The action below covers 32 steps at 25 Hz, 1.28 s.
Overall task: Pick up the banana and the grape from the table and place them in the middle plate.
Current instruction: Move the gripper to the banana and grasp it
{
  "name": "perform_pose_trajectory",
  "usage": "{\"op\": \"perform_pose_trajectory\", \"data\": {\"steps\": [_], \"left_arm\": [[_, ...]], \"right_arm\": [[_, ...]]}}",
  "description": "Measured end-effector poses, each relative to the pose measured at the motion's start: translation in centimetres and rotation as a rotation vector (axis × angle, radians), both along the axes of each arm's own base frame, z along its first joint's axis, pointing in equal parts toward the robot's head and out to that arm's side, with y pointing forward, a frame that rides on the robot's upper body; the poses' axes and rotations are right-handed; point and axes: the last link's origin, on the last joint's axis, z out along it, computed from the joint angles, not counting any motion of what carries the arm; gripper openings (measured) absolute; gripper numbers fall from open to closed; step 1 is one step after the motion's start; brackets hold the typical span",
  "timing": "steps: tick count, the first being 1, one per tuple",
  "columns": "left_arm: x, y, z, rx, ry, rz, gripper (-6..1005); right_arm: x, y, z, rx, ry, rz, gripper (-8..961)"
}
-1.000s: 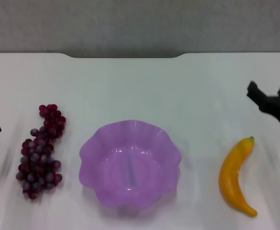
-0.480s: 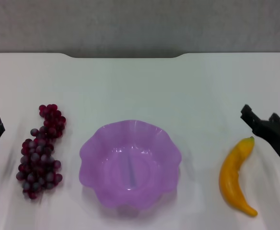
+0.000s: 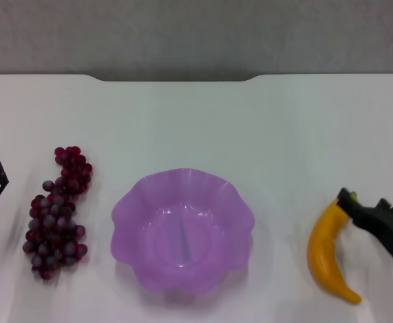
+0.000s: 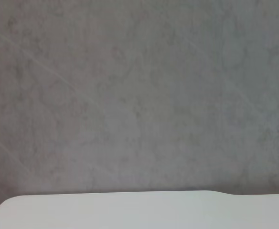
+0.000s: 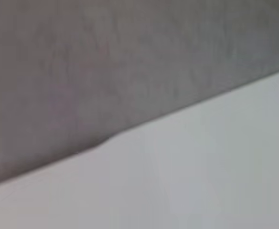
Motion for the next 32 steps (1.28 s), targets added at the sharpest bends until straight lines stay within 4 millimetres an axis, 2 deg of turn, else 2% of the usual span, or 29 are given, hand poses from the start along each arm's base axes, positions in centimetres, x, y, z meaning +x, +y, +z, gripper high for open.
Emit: {"op": "perform_pose_trajectory", "data": {"steps": [6, 11, 32], "left_arm": [[0.1, 0.1, 0.0, 0.001, -0.001, -0.003, 864], [0.2, 0.1, 0.0, 0.005, -0.013, -0.007, 864], [0.4, 0.0, 0.1, 0.015, -0.017, -0.025, 864]], "right_arm": [[-0.3, 0.6, -1.9, -0.098, -0.017, 0.015, 906], [-0.4, 0.7, -2.7, -0.133, -0.021, 0.024, 905], [0.8, 0.3, -2.9, -0.147, -0.026, -0.009, 903]]}}
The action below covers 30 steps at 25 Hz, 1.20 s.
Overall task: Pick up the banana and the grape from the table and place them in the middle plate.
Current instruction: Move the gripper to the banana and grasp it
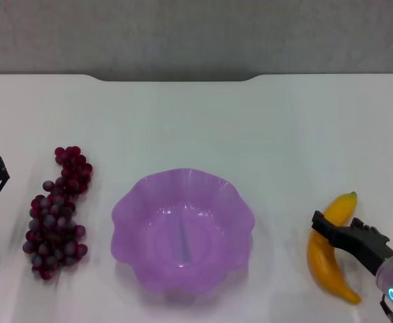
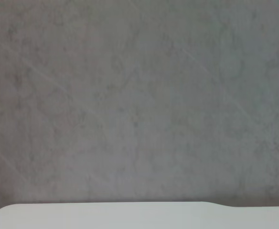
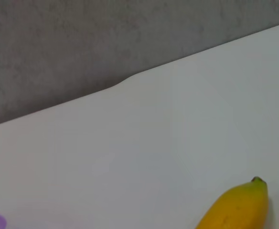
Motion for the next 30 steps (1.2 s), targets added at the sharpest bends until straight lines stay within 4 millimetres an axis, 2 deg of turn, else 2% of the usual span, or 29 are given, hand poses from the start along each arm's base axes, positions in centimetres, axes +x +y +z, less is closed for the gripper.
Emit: {"op": "perform_pose_trajectory", "data": {"steps": [30], "left_arm": [[0.2, -0.2, -0.3, -0.002, -0.01, -0.008, 863]], "right_arm": [[1.0, 0.1, -0.5, -0.044, -0.026, -0.018, 889]]}}
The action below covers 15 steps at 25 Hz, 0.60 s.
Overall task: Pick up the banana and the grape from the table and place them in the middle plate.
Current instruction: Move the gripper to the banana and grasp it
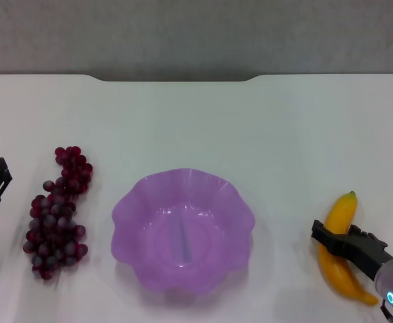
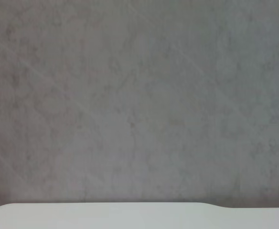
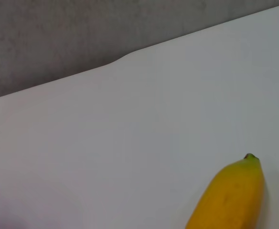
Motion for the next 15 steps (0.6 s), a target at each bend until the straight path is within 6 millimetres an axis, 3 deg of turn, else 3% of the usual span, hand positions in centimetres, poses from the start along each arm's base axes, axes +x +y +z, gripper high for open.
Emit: {"op": "perform_pose_trajectory", "data": {"steps": [6, 11, 15], "left_arm": [[0.01, 0.03, 0.03, 0.0, 0.001, -0.001, 863], [-0.08, -0.08, 0.03, 0.0, 0.001, 0.002, 863], [-0.14, -0.14, 0.04, 0.001, 0.0, 0.004, 863]], "right_arm": [[0.02, 0.02, 0.05, 0.0, -0.004, 0.004, 886], [-0.18, 0.23, 0.09, -0.001, -0.008, 0.014, 723], [-0.59, 0.84, 0.24, 0.002, -0.013, 0.031, 674]]}}
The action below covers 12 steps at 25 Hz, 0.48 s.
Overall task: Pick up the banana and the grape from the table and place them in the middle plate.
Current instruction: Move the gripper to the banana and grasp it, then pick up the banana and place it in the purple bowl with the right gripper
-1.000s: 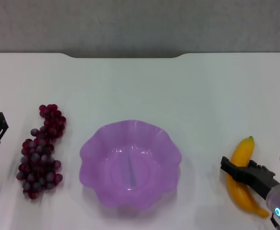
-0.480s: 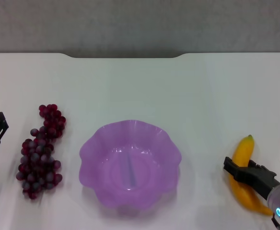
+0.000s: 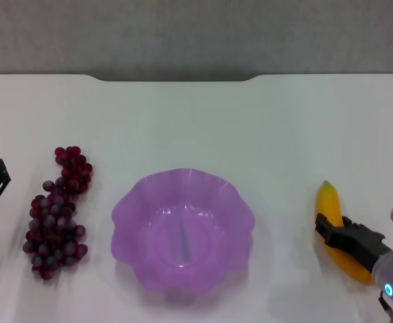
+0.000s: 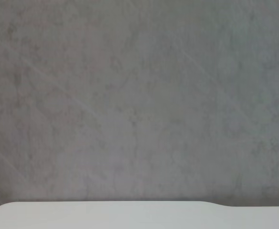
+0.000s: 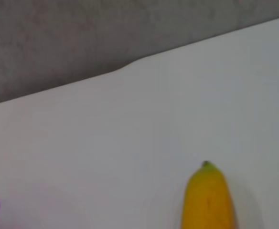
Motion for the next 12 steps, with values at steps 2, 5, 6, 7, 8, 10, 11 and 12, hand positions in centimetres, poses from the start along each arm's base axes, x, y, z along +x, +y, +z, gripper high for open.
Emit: {"op": "perform_pose_trajectory", "data": {"steps": [2, 5, 6, 7, 8, 10, 11, 12], "left_arm": [[0.0, 0.0, 0.0, 0.0, 0.0, 0.0, 863], [0.0, 0.0, 0.0, 0.0, 0.0, 0.001, 863], [0.0, 0.0, 0.0, 0.0, 0.0, 0.002, 863], [-0.1, 0.0, 0.1, 0.0, 0.001, 0.002, 863], [-0.1, 0.0, 0.0, 0.0, 0.001, 0.003, 863], [-0.2, -0.1, 0.0, -0.001, 0.001, 0.006, 863], [-0.2, -0.1, 0.1, -0.001, 0.002, 0.007, 863], [-0.3, -0.2, 0.1, -0.001, 0.002, 0.009, 863]], "right_arm": [[-0.2, 0.4, 0.1, 0.002, -0.003, 0.008, 635], [-0.6, 1.0, 0.3, 0.002, -0.008, 0.022, 555], [-0.7, 1.2, 0.3, 0.002, -0.01, 0.027, 529], [-0.8, 1.3, 0.3, 0.003, -0.01, 0.03, 502], [-0.9, 1.4, 0.4, 0.005, -0.01, 0.032, 503], [-0.9, 1.6, 0.5, 0.008, -0.01, 0.035, 505], [-1.0, 1.6, 0.5, 0.008, -0.012, 0.039, 506], [-1.2, 1.8, 0.6, 0.009, -0.016, 0.049, 507]]}}
